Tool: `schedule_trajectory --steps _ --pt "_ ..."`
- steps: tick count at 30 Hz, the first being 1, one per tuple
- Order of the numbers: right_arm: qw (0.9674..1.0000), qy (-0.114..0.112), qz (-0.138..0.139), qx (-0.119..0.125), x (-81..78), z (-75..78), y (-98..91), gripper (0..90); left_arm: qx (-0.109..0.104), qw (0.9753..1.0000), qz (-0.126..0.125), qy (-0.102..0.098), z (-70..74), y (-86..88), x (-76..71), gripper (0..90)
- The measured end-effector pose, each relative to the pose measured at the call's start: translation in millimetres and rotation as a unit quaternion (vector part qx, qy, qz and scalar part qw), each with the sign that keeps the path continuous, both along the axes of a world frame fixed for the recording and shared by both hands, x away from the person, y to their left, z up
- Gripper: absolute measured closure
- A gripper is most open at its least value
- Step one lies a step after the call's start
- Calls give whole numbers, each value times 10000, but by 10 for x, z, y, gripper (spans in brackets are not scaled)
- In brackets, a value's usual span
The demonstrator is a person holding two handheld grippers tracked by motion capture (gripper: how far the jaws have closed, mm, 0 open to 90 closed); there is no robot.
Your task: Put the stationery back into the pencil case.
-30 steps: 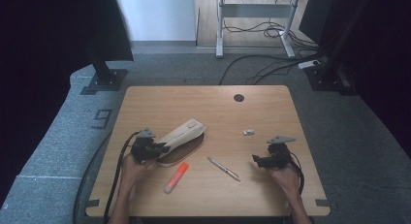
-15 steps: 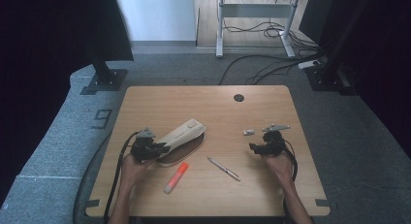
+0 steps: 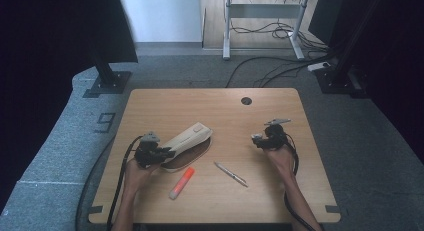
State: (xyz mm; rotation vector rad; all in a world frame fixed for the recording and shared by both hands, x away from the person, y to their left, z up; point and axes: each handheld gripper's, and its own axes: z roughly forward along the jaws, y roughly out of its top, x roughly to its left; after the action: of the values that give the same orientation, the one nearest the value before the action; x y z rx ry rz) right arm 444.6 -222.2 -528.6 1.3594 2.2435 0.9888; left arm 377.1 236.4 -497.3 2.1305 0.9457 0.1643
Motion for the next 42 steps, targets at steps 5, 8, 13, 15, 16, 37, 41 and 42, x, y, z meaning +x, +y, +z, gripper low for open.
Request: schedule_trajectory --steps 5,8,13,15,16,37,41,42 --pt "9999 1 -34 -102 93 -38 73 322 25 10000 -11 -15 1 -3 -3 741" --pt "9998 24 -58 -188 127 -60 95 333 19 10000 -2 -26 3 -3 -5 742" --pt "9997 15 -109 -210 180 -95 129 366 -43 10000 18 -46 12 11 -4 748" --pt "9996 13 -118 -249 194 -105 150 394 -44 10000 34 -69 17 10 -7 751" --pt "9995 36 -122 -280 198 -112 159 426 -45 9999 44 -79 19 9 -9 753" --pt "10000 41 -26 5 42 -6 109 450 -174 9998 71 -65 32 36 -4 758" --pt "9998 1 173 44 -30 91 159 450 -201 9997 93 -87 39 40 -9 759" --pt "9997 -21 236 68 -47 116 179 450 -216 9997 97 -90 41 43 -9 758"
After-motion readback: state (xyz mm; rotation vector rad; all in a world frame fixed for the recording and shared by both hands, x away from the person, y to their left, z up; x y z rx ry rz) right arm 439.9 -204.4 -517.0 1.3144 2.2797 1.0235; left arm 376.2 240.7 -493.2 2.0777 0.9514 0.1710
